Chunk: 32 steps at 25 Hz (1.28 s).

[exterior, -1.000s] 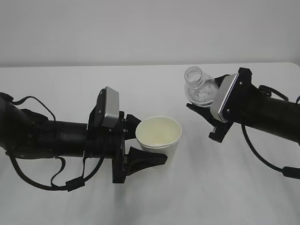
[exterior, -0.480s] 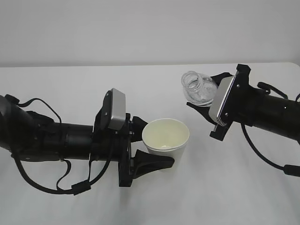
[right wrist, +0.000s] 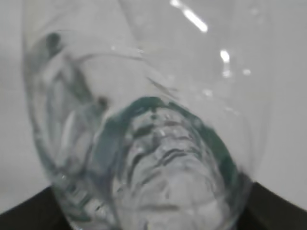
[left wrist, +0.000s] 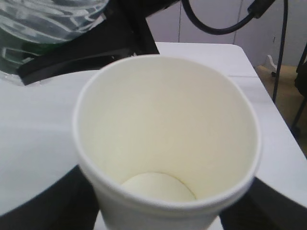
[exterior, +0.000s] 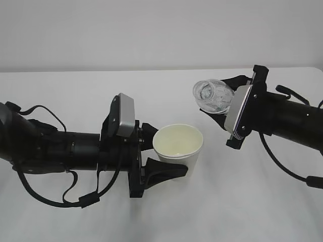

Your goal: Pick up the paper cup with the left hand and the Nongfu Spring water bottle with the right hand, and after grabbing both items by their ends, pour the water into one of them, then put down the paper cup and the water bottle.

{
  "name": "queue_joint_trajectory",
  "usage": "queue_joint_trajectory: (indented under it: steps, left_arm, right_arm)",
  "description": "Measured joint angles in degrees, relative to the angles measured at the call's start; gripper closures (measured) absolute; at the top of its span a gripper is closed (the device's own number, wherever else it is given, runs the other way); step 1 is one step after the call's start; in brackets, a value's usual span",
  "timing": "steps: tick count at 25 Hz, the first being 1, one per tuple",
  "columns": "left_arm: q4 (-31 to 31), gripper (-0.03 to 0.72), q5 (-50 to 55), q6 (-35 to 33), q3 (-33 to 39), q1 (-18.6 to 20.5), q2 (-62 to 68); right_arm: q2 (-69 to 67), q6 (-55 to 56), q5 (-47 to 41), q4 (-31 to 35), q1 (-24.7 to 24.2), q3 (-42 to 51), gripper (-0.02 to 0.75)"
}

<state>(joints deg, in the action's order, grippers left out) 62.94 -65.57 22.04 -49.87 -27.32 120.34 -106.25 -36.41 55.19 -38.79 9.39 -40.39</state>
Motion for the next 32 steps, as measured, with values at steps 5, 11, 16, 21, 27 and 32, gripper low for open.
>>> queue_joint_trajectory:
  steps: [5,11,16,21,27,32]
  left_arm:
    - [-0.5,0.19,0.0,0.0,0.0,-0.13,0.0]
    - [-0.5,0.19,0.0,-0.09,0.0,-0.33,0.0]
    - [-0.38,0.19,0.0,-0.09,0.0,-0.33,0.0]
    - [1.36,0.19,0.0,-0.09,0.0,-0.33,0.0]
    - [1.85,0.19,0.0,-0.09,0.0,-0.33,0.0]
    - [1.85,0.19,0.0,-0.09,0.0,-0.33,0.0]
  right_arm:
    - [0.0,-1.86,1.8,0.0,0.0,0.0,0.274]
    - [0.0,-3.97,2.59,0.0,0.0,0.0,0.274]
    - [0.0,-6.04,2.79,0.79,0.0,0.0,0.274]
    - [0.0,-7.74,2.87,1.19,0.0,0.0,0.274]
    - [0.0,-10.4,2.87,1.23,0.0,0.0,0.274]
    - [0.0,-11.83,3.18,1.23,0.0,0.0,0.274]
